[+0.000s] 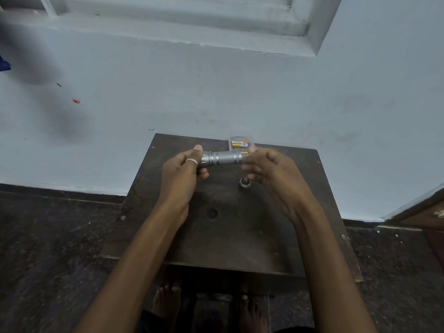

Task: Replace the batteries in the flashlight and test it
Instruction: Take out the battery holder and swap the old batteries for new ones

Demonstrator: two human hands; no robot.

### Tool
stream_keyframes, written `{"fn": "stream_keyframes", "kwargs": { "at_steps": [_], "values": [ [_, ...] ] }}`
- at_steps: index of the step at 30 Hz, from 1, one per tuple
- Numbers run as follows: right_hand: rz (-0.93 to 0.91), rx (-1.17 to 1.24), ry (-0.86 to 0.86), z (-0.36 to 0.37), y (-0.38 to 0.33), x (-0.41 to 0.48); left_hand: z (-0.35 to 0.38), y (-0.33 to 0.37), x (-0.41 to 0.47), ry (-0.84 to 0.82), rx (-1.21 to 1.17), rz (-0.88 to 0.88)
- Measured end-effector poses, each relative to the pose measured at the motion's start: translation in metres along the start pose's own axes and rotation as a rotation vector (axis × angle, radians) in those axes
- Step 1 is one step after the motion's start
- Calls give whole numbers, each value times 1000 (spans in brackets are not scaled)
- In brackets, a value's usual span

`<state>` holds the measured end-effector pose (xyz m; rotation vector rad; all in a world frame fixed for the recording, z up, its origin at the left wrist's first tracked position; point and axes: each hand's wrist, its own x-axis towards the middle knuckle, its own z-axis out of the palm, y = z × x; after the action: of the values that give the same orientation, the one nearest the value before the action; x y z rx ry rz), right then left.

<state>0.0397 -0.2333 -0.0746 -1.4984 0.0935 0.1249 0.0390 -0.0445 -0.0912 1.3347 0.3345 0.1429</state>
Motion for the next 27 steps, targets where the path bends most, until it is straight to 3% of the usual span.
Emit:
{"fn": "stream_keyframes", "kwargs": {
  "at_steps": [6,12,17,27],
  "values": [
    [193,355,-72,12,2,3,8,8,-13,-31,288,393],
    [238,558,-43,9,0,3,12,12,-20,-62,355,548],
    [233,583,-10,7,0,2,9,12,-16,-88,392,563],
    [47,478,68,9,4,5,-11,4,-5,-265,905,759]
  ]
}}
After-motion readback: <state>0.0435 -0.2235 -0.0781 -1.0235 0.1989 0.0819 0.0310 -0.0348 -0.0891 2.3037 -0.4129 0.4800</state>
